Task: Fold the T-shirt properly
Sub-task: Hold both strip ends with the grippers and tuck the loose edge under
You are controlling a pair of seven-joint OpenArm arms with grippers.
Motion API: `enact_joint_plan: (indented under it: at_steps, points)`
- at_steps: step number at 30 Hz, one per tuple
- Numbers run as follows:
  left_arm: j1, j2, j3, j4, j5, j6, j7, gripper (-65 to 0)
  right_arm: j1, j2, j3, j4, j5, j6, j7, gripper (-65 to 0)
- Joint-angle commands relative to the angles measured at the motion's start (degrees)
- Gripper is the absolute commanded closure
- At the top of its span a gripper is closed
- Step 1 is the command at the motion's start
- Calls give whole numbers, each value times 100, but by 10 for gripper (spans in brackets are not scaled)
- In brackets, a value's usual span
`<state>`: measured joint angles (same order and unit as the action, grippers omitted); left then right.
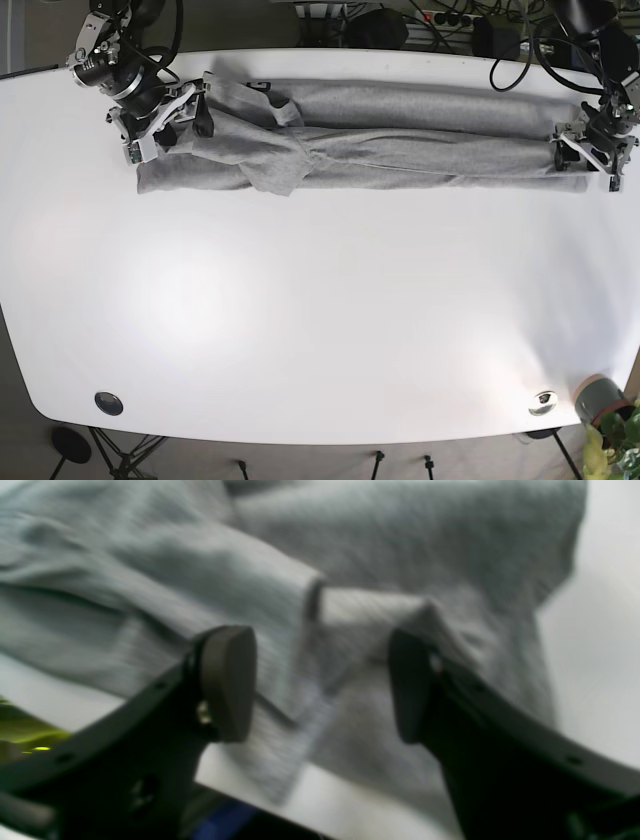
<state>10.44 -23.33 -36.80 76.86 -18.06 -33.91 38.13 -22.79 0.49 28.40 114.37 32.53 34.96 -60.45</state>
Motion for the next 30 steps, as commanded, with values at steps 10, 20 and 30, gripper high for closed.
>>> enact_joint_plan:
  at_steps: [10,20,30]
  points:
    - [-151,-18,-8,1101,-79,2,-37,-372,621,61,-445,75,707,7,97,-268]
    - [68,52,264,1074,-62,2,-55,-372,850,61,-1078,-707,698,-10,106,-146]
    - [68,-27,255,204,-53,2,-116,-372,604,465,-1060,-1542,127,25,739,-124]
